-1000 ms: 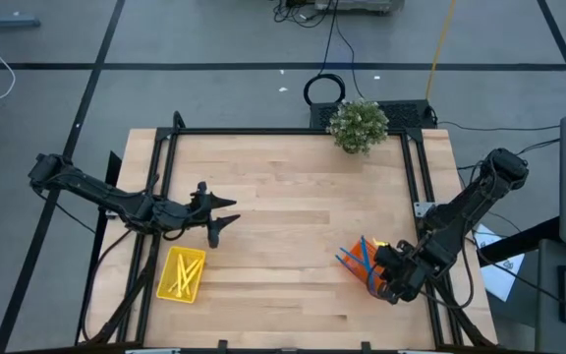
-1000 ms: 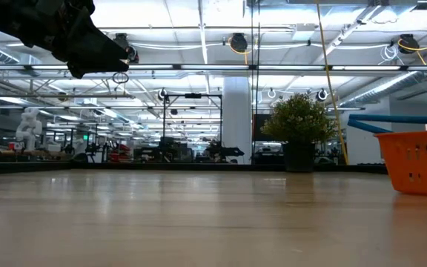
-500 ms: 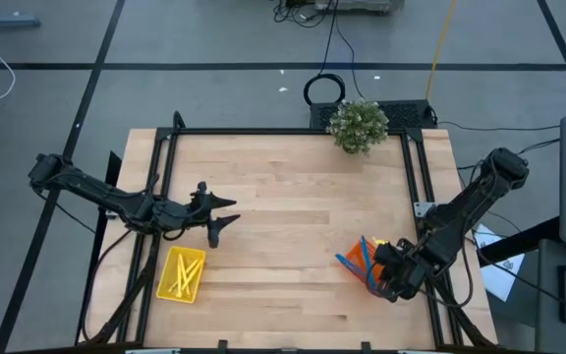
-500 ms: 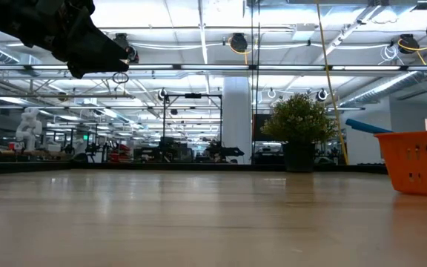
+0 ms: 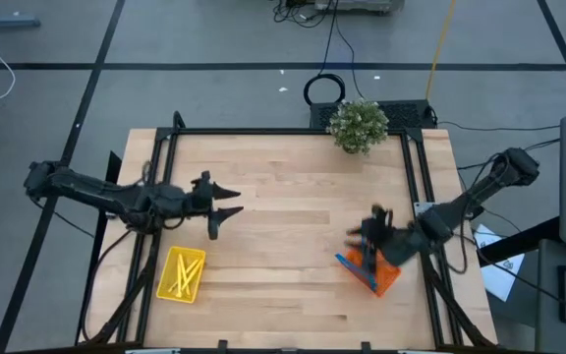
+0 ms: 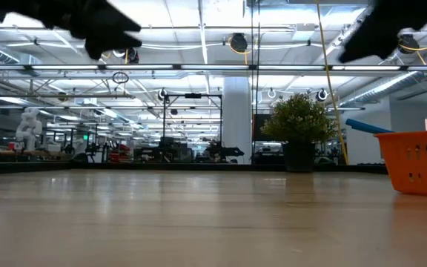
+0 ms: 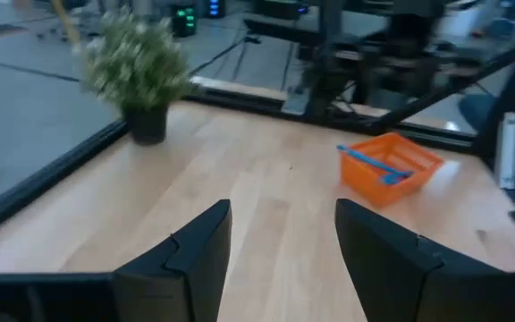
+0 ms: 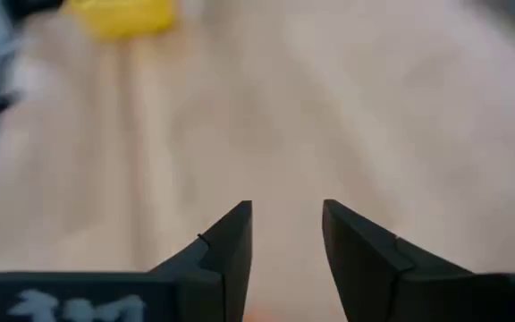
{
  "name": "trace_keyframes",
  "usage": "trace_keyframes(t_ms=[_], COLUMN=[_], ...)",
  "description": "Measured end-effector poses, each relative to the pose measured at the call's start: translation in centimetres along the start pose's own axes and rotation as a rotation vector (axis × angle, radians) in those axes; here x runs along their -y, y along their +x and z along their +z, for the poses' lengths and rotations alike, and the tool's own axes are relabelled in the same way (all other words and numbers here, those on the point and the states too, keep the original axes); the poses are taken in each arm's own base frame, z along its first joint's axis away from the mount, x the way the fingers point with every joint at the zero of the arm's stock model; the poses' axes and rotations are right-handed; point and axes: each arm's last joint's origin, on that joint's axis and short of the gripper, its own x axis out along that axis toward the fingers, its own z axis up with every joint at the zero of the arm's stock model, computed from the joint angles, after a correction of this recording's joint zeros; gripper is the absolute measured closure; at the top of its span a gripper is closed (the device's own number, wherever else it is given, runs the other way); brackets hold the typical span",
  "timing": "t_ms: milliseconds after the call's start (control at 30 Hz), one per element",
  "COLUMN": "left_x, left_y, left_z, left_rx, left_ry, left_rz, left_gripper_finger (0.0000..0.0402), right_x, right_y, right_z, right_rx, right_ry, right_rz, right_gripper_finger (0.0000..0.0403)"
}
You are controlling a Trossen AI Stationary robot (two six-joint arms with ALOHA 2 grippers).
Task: Sort pens & pencils
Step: Return to Home Position
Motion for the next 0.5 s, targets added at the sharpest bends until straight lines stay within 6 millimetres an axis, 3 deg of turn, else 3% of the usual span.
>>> trace_keyframes(t_ms=[133, 300, 367, 500], left_x=[-1.0, -2.0, -2.2, -2.8], left_y=[-0.9, -3.6, -4.6, -6.1], left_z=[4.3, 8.7, 9.4, 8.4], left_rx=[-0.033, -0.029, 0.014, 0.046], left_ry=[0.048, 0.107, 0.111, 0.133], left_rz=[0.021, 0.097, 0.117, 0.125], left_gripper_finger=[0.0227, 0.0332, 0.038, 0.0396], right_x=[2.3, 4.4, 4.9, 5.6], right_y=[0.3, -0.2, -0.7, -1.1], right_z=[2.7, 5.0, 5.3, 4.6], right_rx=[0.127, 0.238, 0.25, 0.317], right_ry=[-0.067, -0.141, -0.169, -0.175], right_rz=[-0.096, -0.137, -0.126, -0.084], right_gripper_finger=[0.0295, 0.036, 0.0389, 0.0394])
